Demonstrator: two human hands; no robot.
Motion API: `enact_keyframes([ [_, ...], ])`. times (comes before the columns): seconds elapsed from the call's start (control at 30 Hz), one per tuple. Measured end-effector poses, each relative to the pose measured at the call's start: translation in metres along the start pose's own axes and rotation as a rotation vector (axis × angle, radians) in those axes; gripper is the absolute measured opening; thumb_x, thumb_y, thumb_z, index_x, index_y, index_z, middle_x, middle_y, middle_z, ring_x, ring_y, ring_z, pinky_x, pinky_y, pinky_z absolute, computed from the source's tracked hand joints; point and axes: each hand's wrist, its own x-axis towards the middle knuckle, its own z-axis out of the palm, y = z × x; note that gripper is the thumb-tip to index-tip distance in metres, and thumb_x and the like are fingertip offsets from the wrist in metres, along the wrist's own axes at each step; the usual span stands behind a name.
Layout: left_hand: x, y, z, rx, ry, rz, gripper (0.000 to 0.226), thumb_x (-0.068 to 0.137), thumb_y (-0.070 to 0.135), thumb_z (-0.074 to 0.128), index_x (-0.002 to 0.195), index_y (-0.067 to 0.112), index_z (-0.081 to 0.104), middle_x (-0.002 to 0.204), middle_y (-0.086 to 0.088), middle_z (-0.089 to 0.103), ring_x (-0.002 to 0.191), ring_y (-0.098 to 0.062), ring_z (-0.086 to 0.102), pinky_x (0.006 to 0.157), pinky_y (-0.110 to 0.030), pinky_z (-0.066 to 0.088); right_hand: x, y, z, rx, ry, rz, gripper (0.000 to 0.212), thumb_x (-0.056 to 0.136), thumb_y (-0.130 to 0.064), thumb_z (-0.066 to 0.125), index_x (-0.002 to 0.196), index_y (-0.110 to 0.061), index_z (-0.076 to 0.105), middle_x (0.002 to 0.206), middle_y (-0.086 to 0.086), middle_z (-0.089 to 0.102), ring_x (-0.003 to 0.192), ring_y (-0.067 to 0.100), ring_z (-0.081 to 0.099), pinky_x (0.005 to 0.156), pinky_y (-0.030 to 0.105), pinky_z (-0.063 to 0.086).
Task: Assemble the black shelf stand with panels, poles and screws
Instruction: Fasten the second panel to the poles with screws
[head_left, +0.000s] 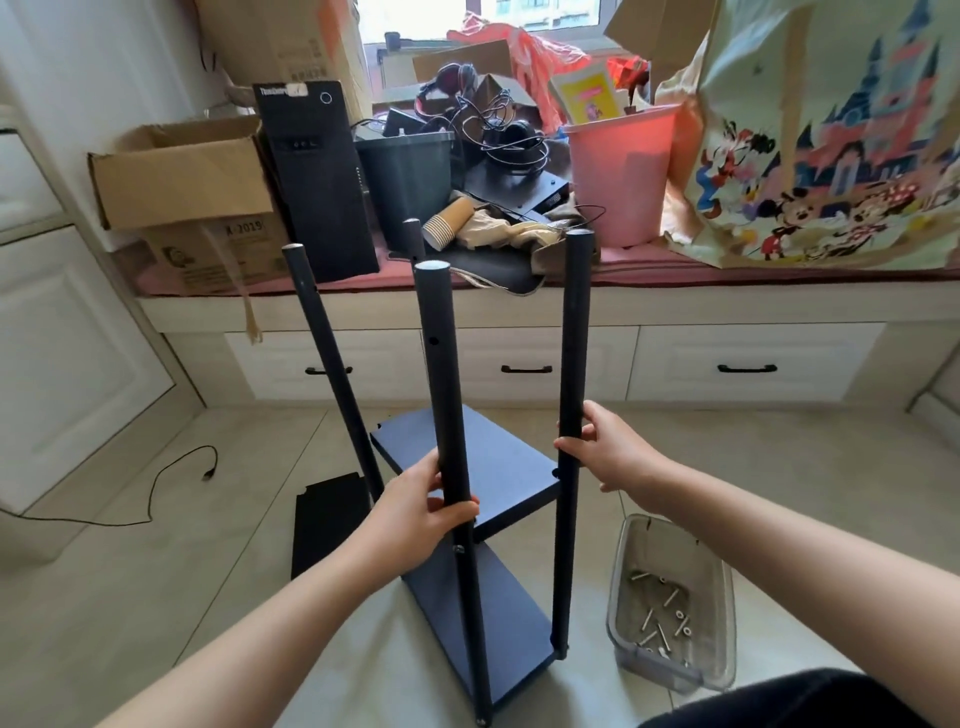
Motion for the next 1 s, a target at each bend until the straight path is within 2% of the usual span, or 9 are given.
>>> enact_keyframes([
  [0.13,-0.001,-0.011,0.0,-0.012,-0.012,-0.011,0.033,0.091,0.007,0.071,0.102,0.033,0.054,0.098,-0.005,0.073,0.09,-0.016,0.074,0.094,-0.039,0.057,-0.008,0.005,0.0,-0.001,-0.01,-0.033,0.007,0.1,-0.019,0.054,0.106,-0.021,0.051,0.097,-0.001,0.061,0.064,0.001,0.059,0.05,0.016,0.035],
  [0.23,0.002,-0.017,-0.001,-0.02,-0.048,0.005,0.026,0.091,0.005,0.07,0.102,0.023,0.055,0.097,-0.005,0.073,0.09,-0.017,0.074,0.094,-0.04,0.057,-0.013,0.008,-0.002,-0.024,-0.004,-0.039,0.008,0.099,-0.018,0.056,0.105,-0.017,0.052,0.098,0.002,0.062,0.072,0.005,0.062,0.052,0.017,0.035],
  [0.4,0.005,-0.028,-0.005,-0.009,-0.104,0.015,0.022,0.092,0.001,0.067,0.103,0.016,0.055,0.096,-0.004,0.073,0.093,-0.018,0.073,0.093,-0.036,0.056,-0.024,0.014,-0.002,-0.027,-0.037,-0.043,0.01,0.096,-0.012,0.058,0.102,-0.016,0.051,0.1,0.005,0.066,0.08,0.011,0.071,0.045,0.009,0.036],
  [0.5,0.006,-0.035,-0.009,0.006,-0.105,-0.005,0.024,0.092,-0.002,0.066,0.104,0.016,0.055,0.097,-0.004,0.073,0.093,-0.016,0.073,0.093,-0.031,0.055,-0.029,0.015,0.0,-0.077,-0.049,-0.058,0.015,0.093,-0.012,0.064,0.101,-0.019,0.054,0.1,0.002,0.067,0.078,0.006,0.066,0.056,0.014,0.04],
  [0.6,0.006,-0.041,-0.014,0.016,-0.096,-0.028,0.025,0.092,-0.002,0.067,0.104,0.016,0.056,0.1,-0.004,0.074,0.097,-0.012,0.072,0.092,-0.027,0.054,-0.031,0.016,0.004,-0.145,-0.062,-0.086,0.02,0.087,-0.014,0.071,0.095,-0.024,0.056,0.099,-0.001,0.068,0.094,0.014,0.063,0.078,0.026,0.048],
  [0.63,0.007,-0.042,-0.017,0.024,-0.088,-0.036,0.025,0.092,-0.002,0.067,0.104,0.017,0.056,0.101,-0.003,0.074,0.098,-0.012,0.072,0.093,-0.028,0.054,-0.032,0.016,0.005,-0.163,-0.069,-0.095,0.022,0.086,-0.015,0.072,0.091,-0.026,0.055,0.099,-0.002,0.068,0.097,0.016,0.062,0.081,0.028,0.049],
  [0.83,0.014,-0.043,-0.026,0.053,-0.095,-0.073,0.028,0.089,-0.002,0.07,0.105,0.02,0.061,0.111,0.003,0.071,0.103,-0.012,0.07,0.09,-0.022,0.054,-0.032,0.015,0.008,-0.18,-0.099,-0.122,0.029,0.086,-0.016,0.073,0.087,-0.034,0.05,0.096,-0.005,0.064,0.088,0.015,0.059,0.074,0.03,0.051],
  [0.93,0.016,-0.041,-0.035,0.087,-0.13,-0.123,0.035,0.084,0.0,0.076,0.107,0.024,0.066,0.112,0.009,0.07,0.105,-0.011,0.067,0.093,-0.029,0.055,-0.031,0.015,0.01,-0.145,-0.105,-0.112,0.029,0.084,-0.016,0.074,0.091,-0.035,0.053,0.097,-0.003,0.067,0.079,0.009,0.06,0.068,0.024,0.048],
  [1.0,0.017,-0.042,-0.041,0.095,-0.166,-0.167,0.043,0.083,-0.006,0.073,0.111,0.026,0.066,0.115,0.009,0.069,0.107,-0.01,0.067,0.094,-0.032,0.056,-0.03,0.015,0.012,-0.134,-0.101,-0.114,0.031,0.084,-0.016,0.075,0.091,-0.037,0.054,0.096,-0.002,0.068,0.075,0.008,0.06,0.066,0.024,0.046],
])
